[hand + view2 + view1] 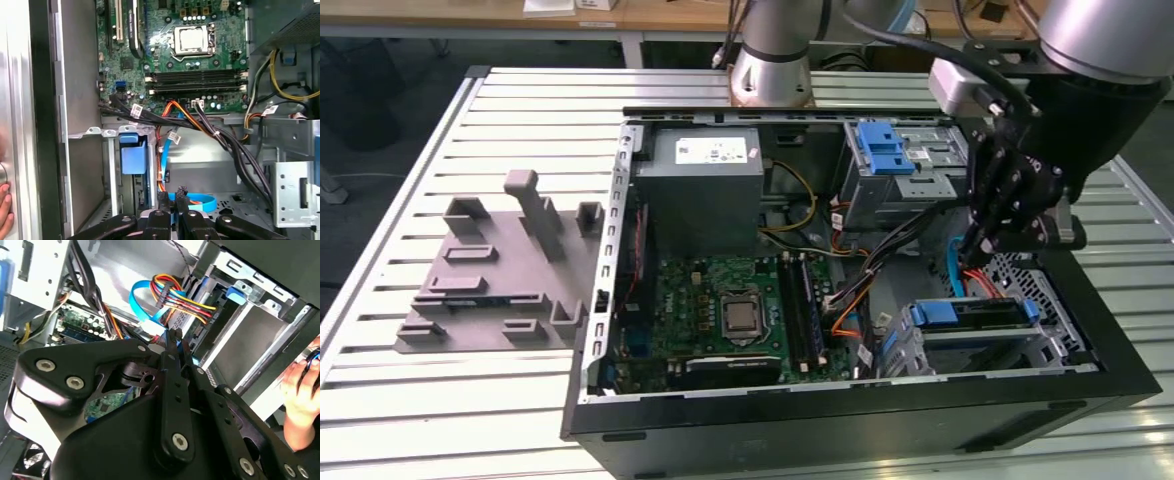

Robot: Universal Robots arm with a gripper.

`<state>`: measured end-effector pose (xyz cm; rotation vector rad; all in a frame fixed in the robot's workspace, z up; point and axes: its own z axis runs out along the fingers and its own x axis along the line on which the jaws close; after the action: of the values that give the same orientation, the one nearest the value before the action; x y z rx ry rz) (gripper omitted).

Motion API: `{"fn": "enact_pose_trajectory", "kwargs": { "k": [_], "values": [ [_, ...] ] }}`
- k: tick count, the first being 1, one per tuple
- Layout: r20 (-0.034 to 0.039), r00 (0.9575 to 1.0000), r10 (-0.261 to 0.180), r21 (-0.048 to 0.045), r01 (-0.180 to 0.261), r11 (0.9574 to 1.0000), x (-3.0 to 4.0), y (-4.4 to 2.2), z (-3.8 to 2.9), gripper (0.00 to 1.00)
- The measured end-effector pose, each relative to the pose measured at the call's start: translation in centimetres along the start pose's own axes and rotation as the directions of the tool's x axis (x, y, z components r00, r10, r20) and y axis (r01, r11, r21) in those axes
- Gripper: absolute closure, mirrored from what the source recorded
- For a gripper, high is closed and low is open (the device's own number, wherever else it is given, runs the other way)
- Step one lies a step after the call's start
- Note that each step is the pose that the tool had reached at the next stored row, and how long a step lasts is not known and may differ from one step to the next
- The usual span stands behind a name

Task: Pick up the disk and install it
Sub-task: 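Insert the second disk wire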

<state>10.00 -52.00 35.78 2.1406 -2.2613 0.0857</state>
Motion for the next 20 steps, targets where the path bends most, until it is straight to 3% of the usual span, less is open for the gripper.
{"fn": "enact_pose_trajectory", "kwargs": {
  "k": [8,15,20],
  "values": [
    [0.0037,0.9999,-0.012,0.0042,0.012,0.9999,1.2,0.02,1.03,0.84],
    [0.0047,0.9999,-0.012,0.0044,0.012,0.9999,1.22,0.01,1.03,0.84],
    [0.0174,0.9998,-0.012,0.0039,0.012,0.9999,1.23,0.01,1.08,0.84]
  ]
}}
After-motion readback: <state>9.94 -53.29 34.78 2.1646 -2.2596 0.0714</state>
